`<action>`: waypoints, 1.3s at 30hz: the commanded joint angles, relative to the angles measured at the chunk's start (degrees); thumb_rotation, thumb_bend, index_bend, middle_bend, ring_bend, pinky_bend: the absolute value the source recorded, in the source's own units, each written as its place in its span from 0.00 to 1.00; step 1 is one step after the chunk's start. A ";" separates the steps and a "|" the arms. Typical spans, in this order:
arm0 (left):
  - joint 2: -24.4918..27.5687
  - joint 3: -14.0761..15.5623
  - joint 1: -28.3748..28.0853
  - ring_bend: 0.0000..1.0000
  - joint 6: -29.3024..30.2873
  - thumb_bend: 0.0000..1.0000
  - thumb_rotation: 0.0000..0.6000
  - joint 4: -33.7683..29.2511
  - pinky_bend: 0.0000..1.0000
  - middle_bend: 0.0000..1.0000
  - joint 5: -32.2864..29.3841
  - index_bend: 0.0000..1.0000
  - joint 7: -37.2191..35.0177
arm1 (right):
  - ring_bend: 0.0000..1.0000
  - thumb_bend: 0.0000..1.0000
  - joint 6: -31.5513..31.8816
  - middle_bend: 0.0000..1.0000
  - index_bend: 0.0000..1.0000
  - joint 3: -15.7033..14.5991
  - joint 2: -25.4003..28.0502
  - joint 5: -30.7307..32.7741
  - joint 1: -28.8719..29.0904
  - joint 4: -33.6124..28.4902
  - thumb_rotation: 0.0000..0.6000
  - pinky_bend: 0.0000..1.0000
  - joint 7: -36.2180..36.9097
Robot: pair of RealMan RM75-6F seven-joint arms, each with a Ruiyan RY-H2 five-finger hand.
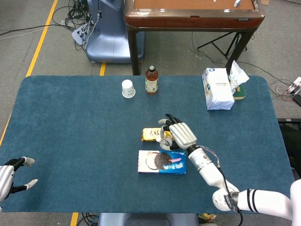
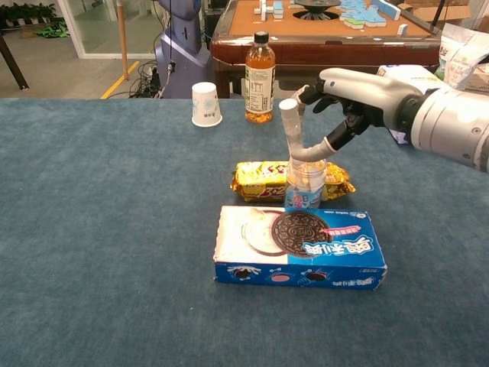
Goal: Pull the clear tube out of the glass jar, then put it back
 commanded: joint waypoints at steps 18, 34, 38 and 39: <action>0.04 -0.02 0.06 0.39 0.14 0.14 1.00 -0.07 0.60 0.46 0.01 0.39 0.02 | 0.04 0.38 -0.13 0.21 0.54 0.10 -0.02 -0.62 -0.33 0.36 1.00 0.13 0.75; -0.19 0.01 -0.07 0.39 -0.17 0.14 1.00 -0.09 0.60 0.46 -0.10 0.39 0.84 | 0.05 0.39 7.16 0.24 0.55 1.19 5.08 -6.22 -3.53 -6.66 1.00 0.13 0.40; -0.29 0.00 -0.17 0.39 -0.40 0.14 1.00 -0.09 0.60 0.46 -0.24 0.39 1.15 | 0.05 0.40 9.08 0.26 0.57 1.61 6.66 -7.83 -4.60 -8.15 1.00 0.13 1.11; -0.32 0.01 -0.19 0.39 -0.46 0.14 1.00 -0.09 0.60 0.46 -0.26 0.39 1.22 | 0.05 0.40 9.46 0.27 0.57 1.68 7.07 -8.15 -4.87 -8.50 1.00 0.13 1.31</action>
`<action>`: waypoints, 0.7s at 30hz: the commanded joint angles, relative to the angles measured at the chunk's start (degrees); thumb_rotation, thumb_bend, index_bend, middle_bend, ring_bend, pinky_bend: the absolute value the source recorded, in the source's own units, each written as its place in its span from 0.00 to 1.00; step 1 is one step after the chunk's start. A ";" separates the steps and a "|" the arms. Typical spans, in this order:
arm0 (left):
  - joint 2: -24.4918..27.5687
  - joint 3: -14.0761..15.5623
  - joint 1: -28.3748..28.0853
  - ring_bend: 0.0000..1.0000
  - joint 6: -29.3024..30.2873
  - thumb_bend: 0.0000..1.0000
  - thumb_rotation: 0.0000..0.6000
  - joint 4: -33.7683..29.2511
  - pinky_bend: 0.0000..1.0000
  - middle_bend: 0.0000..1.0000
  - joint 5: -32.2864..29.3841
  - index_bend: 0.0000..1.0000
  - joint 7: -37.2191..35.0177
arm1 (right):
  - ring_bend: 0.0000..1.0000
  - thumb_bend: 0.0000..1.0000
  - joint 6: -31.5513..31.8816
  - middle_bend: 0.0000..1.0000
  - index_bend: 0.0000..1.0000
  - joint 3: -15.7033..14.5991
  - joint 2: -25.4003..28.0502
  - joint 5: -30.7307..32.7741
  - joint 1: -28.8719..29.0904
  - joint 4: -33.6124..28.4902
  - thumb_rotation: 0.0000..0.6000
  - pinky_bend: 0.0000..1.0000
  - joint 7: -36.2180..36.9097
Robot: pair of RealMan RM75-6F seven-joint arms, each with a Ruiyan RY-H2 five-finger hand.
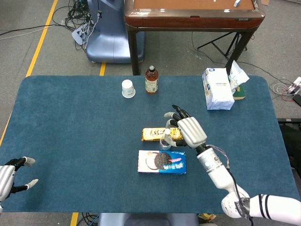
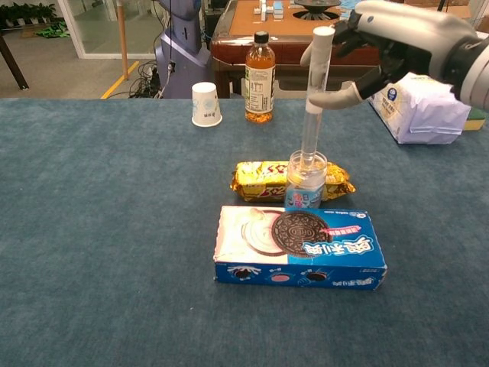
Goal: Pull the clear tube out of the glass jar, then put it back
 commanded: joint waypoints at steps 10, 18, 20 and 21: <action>-0.33 0.11 -0.32 0.39 -0.78 0.14 1.00 -0.10 0.60 0.46 -0.22 0.39 0.82 | 0.15 0.40 4.17 0.35 0.60 0.48 5.96 -3.58 -4.01 -4.40 1.00 0.19 3.50; -0.63 0.27 -0.63 0.39 -1.46 0.14 1.00 -0.20 0.60 0.46 -0.23 0.39 1.45 | 0.20 0.40 5.13 0.39 0.61 0.71 7.28 -5.31 -5.54 -4.09 1.00 0.22 7.75; -0.64 0.28 -0.63 0.39 -1.48 0.14 1.00 -0.17 0.60 0.46 -0.29 0.39 1.43 | 0.21 0.40 5.17 0.41 0.61 0.67 7.89 -5.46 -5.87 -4.00 1.00 0.22 7.93; -0.64 0.27 -0.64 0.39 -1.52 0.14 1.00 -0.15 0.60 0.46 -0.33 0.39 1.39 | 0.22 0.41 5.10 0.42 0.61 0.57 8.20 -5.41 -6.02 -4.06 1.00 0.22 7.87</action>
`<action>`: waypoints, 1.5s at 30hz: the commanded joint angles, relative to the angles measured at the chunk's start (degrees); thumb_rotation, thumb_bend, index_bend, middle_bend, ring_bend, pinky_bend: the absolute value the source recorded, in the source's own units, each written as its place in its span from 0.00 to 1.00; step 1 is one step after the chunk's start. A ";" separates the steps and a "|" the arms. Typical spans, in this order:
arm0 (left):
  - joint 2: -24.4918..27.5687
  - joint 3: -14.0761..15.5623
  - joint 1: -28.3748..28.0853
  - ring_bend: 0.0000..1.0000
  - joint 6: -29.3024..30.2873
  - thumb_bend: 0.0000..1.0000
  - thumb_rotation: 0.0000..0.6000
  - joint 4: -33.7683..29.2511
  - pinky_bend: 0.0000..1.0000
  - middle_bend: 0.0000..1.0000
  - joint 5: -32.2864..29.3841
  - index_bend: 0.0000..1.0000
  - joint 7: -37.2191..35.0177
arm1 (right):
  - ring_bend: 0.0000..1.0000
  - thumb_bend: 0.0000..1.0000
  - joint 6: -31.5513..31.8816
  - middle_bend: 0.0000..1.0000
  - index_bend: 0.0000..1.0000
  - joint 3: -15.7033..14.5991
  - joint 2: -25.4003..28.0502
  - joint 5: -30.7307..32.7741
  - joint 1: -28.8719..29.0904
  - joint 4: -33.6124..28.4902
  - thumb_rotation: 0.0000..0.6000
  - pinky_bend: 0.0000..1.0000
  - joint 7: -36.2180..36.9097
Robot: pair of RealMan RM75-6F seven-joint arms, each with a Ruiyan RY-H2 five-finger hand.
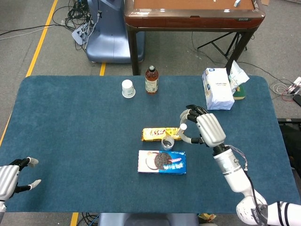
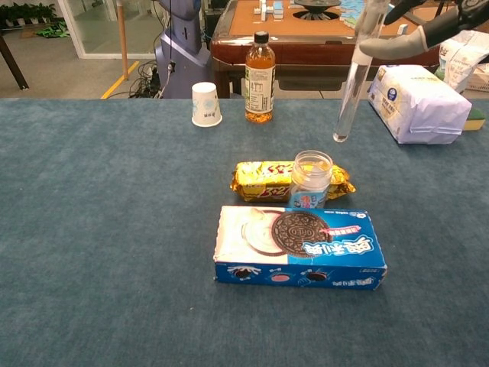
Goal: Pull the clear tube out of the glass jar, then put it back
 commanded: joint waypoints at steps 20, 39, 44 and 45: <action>-0.07 0.01 -0.14 0.39 -0.26 0.14 1.00 0.01 0.60 0.45 -0.31 0.39 0.19 | 0.40 0.41 0.37 0.57 0.67 -3.98 1.23 -9.40 -4.93 7.30 1.00 0.37 22.75; 0.20 0.17 -0.14 0.39 -0.35 0.14 1.00 -0.36 0.60 0.46 -0.28 0.39 0.39 | 0.40 0.46 -9.47 0.57 0.67 -5.68 10.95 0.49 -2.47 -3.06 1.00 0.37 -5.13; 0.25 0.20 -0.09 0.39 -0.21 0.14 1.00 -0.43 0.60 0.46 -0.17 0.39 0.32 | 0.40 0.46 -9.34 0.57 0.67 -4.55 10.00 2.08 -2.76 -4.74 1.00 0.37 -0.87; 0.26 0.21 -0.07 0.39 -0.19 0.14 1.00 -0.43 0.60 0.46 -0.16 0.39 0.30 | 0.40 0.47 -9.07 0.57 0.67 -4.25 9.46 1.14 -3.08 -4.31 1.00 0.37 2.23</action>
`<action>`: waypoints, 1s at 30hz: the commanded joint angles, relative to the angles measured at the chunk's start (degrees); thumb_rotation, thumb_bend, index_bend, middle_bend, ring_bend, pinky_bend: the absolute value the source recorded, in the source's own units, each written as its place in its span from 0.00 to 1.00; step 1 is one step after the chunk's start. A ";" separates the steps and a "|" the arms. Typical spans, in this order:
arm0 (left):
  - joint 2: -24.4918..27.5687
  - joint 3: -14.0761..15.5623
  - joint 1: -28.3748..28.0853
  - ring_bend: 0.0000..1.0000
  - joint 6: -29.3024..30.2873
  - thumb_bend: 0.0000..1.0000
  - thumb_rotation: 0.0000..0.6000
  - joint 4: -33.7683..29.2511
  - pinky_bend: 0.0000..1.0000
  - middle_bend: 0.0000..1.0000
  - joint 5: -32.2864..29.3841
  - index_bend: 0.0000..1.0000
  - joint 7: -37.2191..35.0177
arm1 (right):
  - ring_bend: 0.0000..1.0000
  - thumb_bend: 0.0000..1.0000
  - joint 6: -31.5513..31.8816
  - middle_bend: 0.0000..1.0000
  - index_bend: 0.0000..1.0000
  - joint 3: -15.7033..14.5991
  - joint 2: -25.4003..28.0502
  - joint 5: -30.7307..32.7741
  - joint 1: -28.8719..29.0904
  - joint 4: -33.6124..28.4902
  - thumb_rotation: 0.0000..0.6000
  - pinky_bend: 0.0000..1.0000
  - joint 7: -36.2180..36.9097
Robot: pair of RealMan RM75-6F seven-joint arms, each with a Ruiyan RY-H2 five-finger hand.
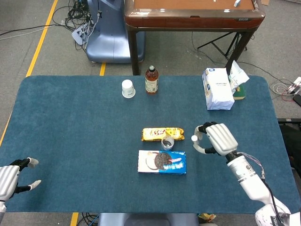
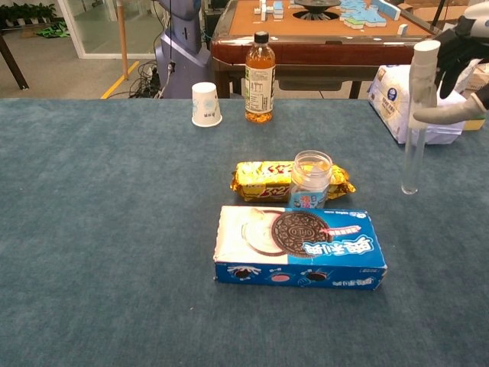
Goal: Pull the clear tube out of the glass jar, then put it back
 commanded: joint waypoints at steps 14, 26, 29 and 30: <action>0.00 0.04 -0.04 0.39 -0.13 0.14 1.00 -0.02 0.60 0.46 -0.07 0.39 0.16 | 0.40 0.50 2.65 0.57 0.67 0.57 -0.92 -14.30 -2.10 6.51 1.00 0.37 37.23; -0.04 0.04 -0.10 0.39 -0.29 0.14 1.00 -0.06 0.60 0.46 -0.21 0.39 0.38 | 0.40 0.52 -1.67 0.57 0.67 -0.25 2.80 -5.00 -0.99 2.05 1.00 0.37 13.74; 0.05 0.06 -0.13 0.39 -0.48 0.14 1.00 -0.13 0.60 0.46 -0.37 0.39 0.41 | 0.40 0.52 -1.25 0.57 0.67 0.06 1.88 -4.22 -1.06 1.56 1.00 0.37 13.75; 0.08 0.07 -0.14 0.39 -0.53 0.14 1.00 -0.17 0.60 0.46 -0.40 0.39 0.42 | 0.40 0.52 -1.09 0.57 0.67 0.14 1.56 -4.40 -1.11 1.67 1.00 0.37 14.44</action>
